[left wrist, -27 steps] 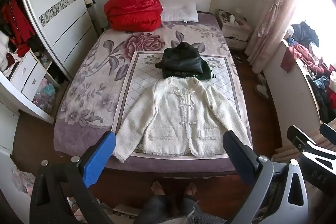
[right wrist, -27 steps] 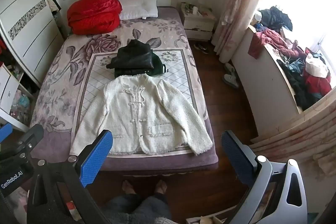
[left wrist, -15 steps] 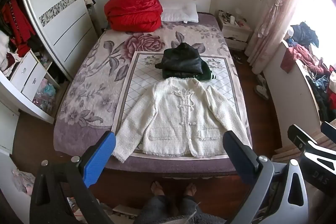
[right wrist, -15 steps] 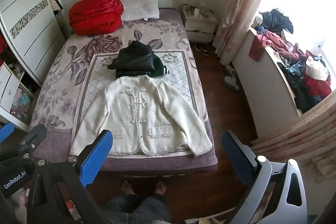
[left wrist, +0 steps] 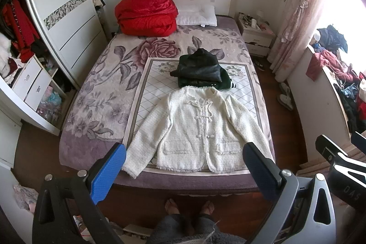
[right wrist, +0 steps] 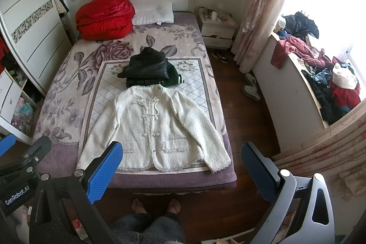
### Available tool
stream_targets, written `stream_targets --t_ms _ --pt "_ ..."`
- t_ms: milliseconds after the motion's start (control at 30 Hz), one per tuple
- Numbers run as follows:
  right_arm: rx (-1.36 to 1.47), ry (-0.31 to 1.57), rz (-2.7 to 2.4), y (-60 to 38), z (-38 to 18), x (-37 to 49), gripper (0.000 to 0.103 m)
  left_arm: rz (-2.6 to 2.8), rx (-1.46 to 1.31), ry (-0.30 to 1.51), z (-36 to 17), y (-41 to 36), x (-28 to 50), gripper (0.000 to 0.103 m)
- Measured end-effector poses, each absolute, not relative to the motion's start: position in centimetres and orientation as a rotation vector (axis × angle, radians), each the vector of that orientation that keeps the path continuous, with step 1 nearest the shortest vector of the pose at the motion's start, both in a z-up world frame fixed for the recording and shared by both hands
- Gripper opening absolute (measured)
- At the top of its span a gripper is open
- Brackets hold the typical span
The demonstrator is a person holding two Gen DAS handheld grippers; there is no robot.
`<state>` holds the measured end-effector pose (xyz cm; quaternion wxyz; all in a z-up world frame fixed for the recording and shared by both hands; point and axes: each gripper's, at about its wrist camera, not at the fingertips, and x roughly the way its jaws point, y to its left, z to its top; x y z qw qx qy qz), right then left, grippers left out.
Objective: Fold large clothes
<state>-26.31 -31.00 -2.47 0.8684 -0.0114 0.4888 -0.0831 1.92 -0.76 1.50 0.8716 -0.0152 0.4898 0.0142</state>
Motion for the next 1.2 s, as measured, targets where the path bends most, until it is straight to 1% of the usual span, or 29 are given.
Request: stream_targets --t_ms 233,1200 --pt "-0.028 1.021 -0.175 -30.96 -2.44 -26.18 0.103 0.026 -0.034 1.022 2.26 -1.51 1.86 0.103" --pt "-0.029 1.014 -0.177 -30.93 -2.12 -25.65 0.103 0.025 -0.037 1.011 2.36 -0.87 1.68 0.103"
